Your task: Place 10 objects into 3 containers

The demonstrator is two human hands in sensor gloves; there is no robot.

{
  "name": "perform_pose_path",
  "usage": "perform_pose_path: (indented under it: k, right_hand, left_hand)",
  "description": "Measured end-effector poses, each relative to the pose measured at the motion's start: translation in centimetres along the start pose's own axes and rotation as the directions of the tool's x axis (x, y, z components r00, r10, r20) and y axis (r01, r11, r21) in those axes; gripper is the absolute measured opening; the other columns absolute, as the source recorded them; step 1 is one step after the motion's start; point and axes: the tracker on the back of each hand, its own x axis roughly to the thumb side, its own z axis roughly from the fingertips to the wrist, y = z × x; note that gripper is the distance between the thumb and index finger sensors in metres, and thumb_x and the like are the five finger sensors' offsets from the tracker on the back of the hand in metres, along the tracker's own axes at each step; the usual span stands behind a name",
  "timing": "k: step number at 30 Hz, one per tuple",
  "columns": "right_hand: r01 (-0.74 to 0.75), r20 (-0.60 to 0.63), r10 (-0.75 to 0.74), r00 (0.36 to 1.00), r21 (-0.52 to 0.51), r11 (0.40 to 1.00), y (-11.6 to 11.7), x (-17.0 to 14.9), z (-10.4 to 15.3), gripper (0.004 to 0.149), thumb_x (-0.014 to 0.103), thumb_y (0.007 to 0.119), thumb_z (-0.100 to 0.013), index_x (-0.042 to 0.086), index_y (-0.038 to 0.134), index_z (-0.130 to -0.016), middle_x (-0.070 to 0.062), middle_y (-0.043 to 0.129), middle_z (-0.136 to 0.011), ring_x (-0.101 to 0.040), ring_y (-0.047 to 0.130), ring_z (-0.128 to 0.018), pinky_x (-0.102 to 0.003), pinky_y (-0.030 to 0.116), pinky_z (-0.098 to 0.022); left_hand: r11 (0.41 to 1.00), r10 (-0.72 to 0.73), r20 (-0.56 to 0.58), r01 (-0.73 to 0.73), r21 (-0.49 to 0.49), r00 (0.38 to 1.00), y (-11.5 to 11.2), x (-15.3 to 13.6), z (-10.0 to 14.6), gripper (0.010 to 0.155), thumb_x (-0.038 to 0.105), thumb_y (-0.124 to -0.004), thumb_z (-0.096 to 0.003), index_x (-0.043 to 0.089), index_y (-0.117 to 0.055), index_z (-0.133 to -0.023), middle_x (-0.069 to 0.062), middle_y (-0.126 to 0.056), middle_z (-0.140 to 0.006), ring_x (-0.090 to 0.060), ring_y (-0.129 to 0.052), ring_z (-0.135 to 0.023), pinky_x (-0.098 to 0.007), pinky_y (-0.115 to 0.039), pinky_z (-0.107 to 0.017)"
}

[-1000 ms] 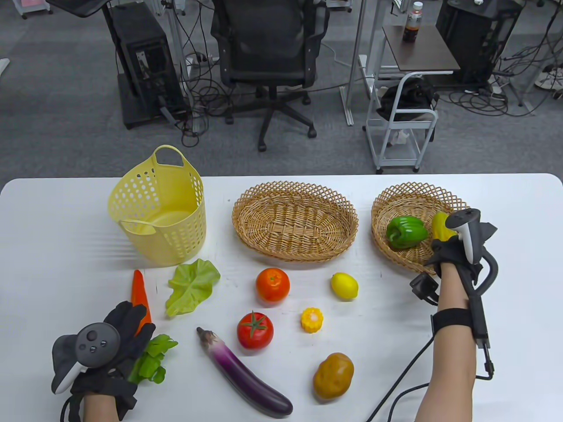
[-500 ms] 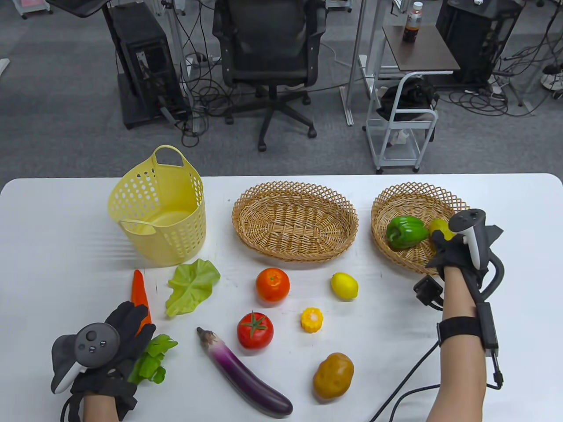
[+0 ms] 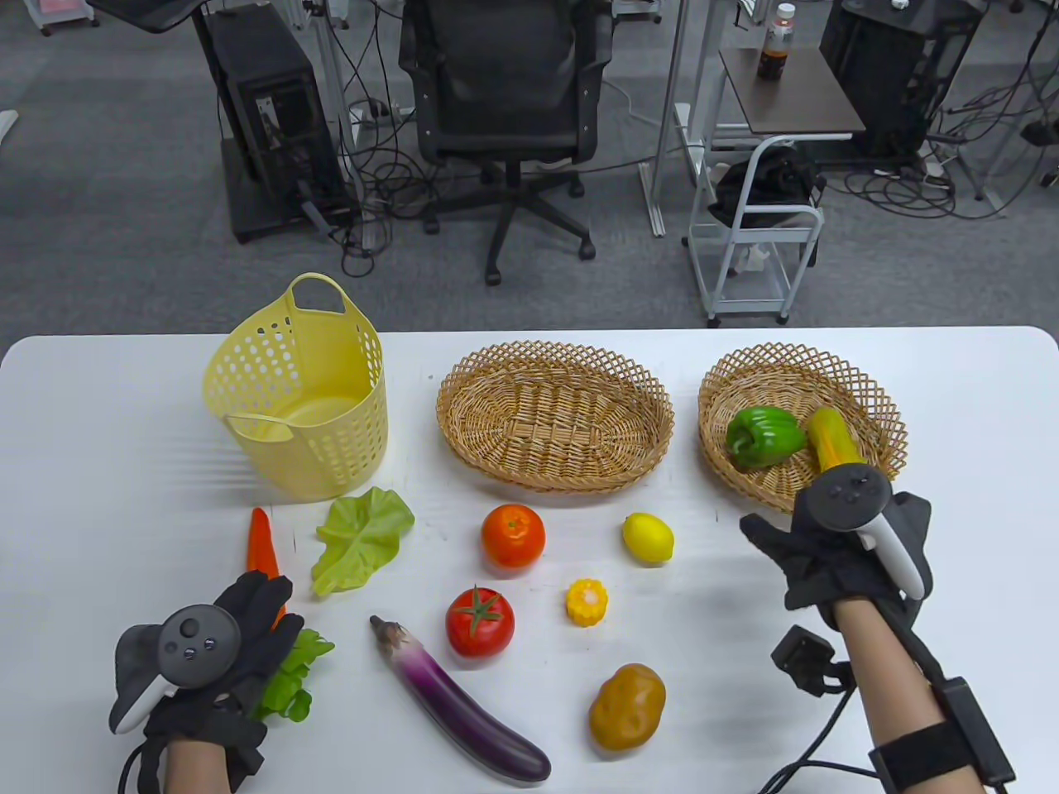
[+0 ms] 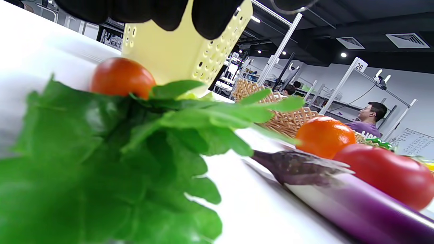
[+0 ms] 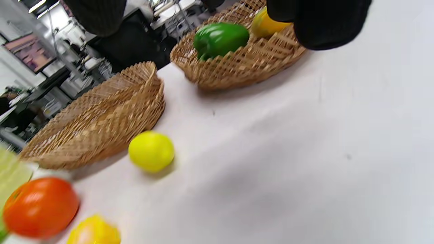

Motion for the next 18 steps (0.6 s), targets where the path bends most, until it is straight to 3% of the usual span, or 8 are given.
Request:
perform_pose_path:
  k: [2, 5, 11, 18]
  right_hand:
    - [0.012, 0.053, -0.020, 0.998, 0.133, 0.991, 1.9, 0.5, 0.7, 0.088, 0.056, 0.064, -0.058, -0.003, 0.031, -0.113, -0.038, 0.020, -0.114, -0.066, 0.041, -0.097, -0.064, 0.066, -0.060]
    - [-0.015, 0.095, -0.010, 0.995, 0.253, 0.967, 4.4, 1.1, 1.7, 0.089, 0.057, 0.064, -0.058, -0.004, 0.030, -0.113, -0.039, 0.020, -0.113, -0.066, 0.041, -0.096, -0.064, 0.066, -0.060]
    - [-0.107, 0.206, 0.027, 0.978, 0.386, 0.916, 9.4, 2.7, 3.5, 0.086, 0.056, 0.060, -0.060, -0.005, 0.030, -0.112, -0.041, 0.024, -0.112, -0.066, 0.048, -0.094, -0.060, 0.072, -0.057]
    - [-0.148, 0.206, 0.052, 0.977, 0.481, 0.864, 12.9, 4.1, 3.8, 0.092, 0.059, 0.060, -0.059, -0.005, 0.020, -0.111, -0.043, 0.025, -0.110, -0.064, 0.056, -0.091, -0.053, 0.078, -0.055]
  left_hand:
    - [1.000, -0.002, 0.018, 0.002, -0.001, 1.000, -0.1, 0.3, 0.0, 0.061, 0.045, -0.055, -0.0631, 0.009, -0.055, -0.113, -0.029, -0.046, -0.117, -0.057, -0.048, -0.105, -0.068, -0.056, -0.067]
    - [1.000, -0.006, 0.054, 0.005, 0.015, 0.999, 0.0, 1.1, 0.0, 0.060, 0.044, -0.056, -0.0629, 0.010, -0.055, -0.113, -0.027, -0.047, -0.118, -0.056, -0.049, -0.106, -0.068, -0.056, -0.067]
    - [1.000, -0.028, 0.090, 0.027, 0.009, 0.996, -0.2, 2.1, -0.1, 0.060, 0.045, -0.056, -0.0629, 0.011, -0.055, -0.113, -0.027, -0.047, -0.118, -0.056, -0.049, -0.106, -0.068, -0.056, -0.068]
    - [1.000, -0.023, 0.094, 0.024, -0.006, 0.995, -0.2, 2.2, -0.2, 0.061, 0.045, -0.056, -0.0631, 0.011, -0.055, -0.113, -0.027, -0.047, -0.118, -0.056, -0.049, -0.106, -0.068, -0.056, -0.068]
